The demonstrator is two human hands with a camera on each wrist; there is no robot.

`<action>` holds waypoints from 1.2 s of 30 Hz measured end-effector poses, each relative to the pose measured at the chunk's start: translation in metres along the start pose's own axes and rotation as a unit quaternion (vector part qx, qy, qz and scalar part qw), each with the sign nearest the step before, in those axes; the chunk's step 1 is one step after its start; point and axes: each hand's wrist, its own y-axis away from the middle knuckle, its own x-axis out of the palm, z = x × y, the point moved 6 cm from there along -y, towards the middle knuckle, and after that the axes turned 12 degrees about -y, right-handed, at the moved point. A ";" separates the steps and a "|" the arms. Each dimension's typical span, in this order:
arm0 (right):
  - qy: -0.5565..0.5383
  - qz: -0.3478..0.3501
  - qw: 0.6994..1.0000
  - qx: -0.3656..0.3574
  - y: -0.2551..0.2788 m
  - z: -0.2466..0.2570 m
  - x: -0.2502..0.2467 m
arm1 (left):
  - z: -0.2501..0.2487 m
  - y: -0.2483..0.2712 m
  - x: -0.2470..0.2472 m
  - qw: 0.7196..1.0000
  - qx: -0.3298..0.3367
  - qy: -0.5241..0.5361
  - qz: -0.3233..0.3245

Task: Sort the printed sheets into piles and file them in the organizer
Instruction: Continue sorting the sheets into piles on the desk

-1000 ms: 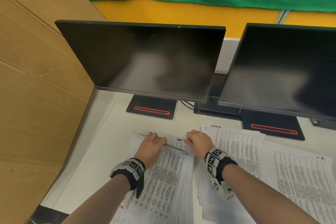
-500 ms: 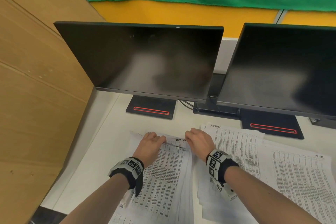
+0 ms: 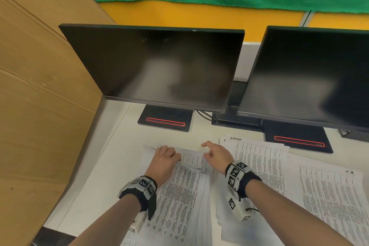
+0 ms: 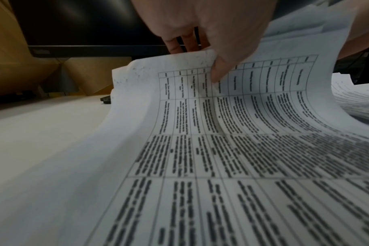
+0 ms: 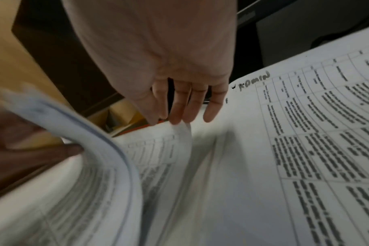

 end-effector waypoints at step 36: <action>-0.117 -0.336 0.872 0.338 0.065 -0.148 -0.145 | 0.006 -0.026 0.005 0.994 -0.012 -0.004 0.112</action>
